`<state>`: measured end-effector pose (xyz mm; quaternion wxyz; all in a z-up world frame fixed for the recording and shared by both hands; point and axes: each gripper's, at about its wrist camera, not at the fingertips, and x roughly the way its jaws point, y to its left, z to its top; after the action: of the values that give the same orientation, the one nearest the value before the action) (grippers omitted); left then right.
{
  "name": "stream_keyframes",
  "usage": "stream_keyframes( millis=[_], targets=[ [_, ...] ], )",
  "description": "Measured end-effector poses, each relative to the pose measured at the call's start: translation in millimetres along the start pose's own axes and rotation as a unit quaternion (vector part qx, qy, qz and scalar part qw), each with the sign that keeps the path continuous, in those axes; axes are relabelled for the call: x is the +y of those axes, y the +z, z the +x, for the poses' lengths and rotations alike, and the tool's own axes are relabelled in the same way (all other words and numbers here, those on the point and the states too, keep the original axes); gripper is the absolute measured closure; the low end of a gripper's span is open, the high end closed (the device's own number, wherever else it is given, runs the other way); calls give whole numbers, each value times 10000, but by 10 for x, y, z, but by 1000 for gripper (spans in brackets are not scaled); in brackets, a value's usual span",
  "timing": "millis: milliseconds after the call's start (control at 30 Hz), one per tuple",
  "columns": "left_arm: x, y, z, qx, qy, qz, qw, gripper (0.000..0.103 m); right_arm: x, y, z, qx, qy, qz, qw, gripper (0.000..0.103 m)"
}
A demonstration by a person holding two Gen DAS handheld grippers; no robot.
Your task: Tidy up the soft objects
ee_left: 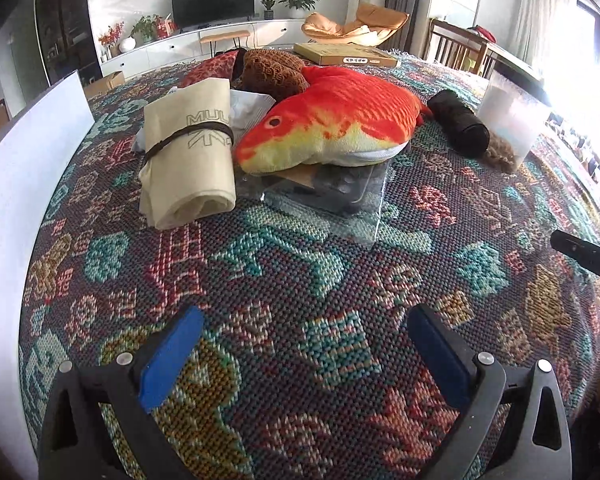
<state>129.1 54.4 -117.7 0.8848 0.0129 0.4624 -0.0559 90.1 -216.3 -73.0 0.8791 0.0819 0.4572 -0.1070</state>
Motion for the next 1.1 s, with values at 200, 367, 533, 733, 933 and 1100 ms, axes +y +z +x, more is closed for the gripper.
stream_keyframes(
  millis=[200, 367, 533, 733, 933, 1100],
  targets=[
    [53, 135, 172, -56, 169, -99, 9998, 0, 63, 125, 182, 20, -153, -193, 9997, 19],
    [45, 146, 183, -60, 203, -100, 9997, 0, -23, 150, 228, 0, -116, -160, 9998, 18],
    [47, 146, 178, -59, 194, -104, 9997, 0, -13, 154, 235, -6, -126, -167, 9998, 17],
    [46, 146, 183, -58, 194, -105, 9997, 0, -5, 145, 226, -20, -140, -176, 9997, 17],
    [47, 146, 182, -58, 194, -106, 9997, 0, 35, 111, 187, -33, -157, -181, 9997, 17],
    [47, 146, 182, -58, 193, -108, 9997, 0, 77, 65, 143, -46, -171, -185, 9997, 17]
  ],
)
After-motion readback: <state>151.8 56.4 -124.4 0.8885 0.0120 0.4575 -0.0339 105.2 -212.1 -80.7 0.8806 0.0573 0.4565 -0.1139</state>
